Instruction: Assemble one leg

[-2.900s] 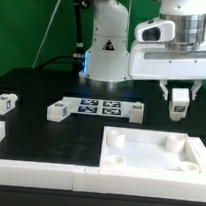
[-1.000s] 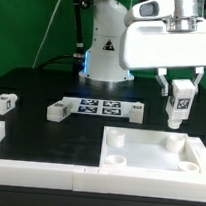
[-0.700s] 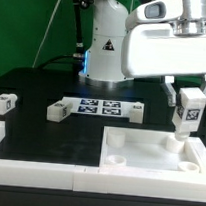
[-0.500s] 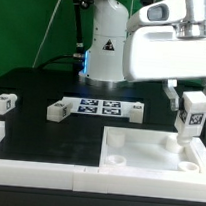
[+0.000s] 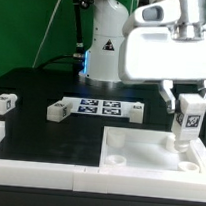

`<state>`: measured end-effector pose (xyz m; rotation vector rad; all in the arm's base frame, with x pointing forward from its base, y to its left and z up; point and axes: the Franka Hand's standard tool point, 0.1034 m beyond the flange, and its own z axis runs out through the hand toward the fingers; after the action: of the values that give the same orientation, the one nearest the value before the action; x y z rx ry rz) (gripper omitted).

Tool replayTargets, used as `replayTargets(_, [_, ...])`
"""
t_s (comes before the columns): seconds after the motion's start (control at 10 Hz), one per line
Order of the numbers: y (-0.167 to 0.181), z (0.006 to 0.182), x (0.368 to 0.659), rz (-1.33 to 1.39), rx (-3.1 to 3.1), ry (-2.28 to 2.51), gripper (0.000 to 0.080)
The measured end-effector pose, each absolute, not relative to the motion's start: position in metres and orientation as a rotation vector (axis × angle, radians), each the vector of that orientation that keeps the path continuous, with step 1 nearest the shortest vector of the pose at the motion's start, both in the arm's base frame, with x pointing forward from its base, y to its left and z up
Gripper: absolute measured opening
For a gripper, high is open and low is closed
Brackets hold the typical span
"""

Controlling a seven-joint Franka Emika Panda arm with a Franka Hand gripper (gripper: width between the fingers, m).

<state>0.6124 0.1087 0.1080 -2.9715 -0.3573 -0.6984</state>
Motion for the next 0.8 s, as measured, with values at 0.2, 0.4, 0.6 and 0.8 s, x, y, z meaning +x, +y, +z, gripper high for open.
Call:
replayTargets(0.2, [0.106,0.11,0.622,-0.752,-2.965,-0.369,0.0291])
replayTargets(0.4, [0.105,0.103,0.627,-0.788,-2.961,-0.36,0.0291])
replayTargets(0.6, [0.107,0.098,0.625,-0.778,-2.962,-0.363,0.0291])
replayTargets(0.8, [0.109,0.092,0.625,-0.774,-2.962,-0.364,0.0291])
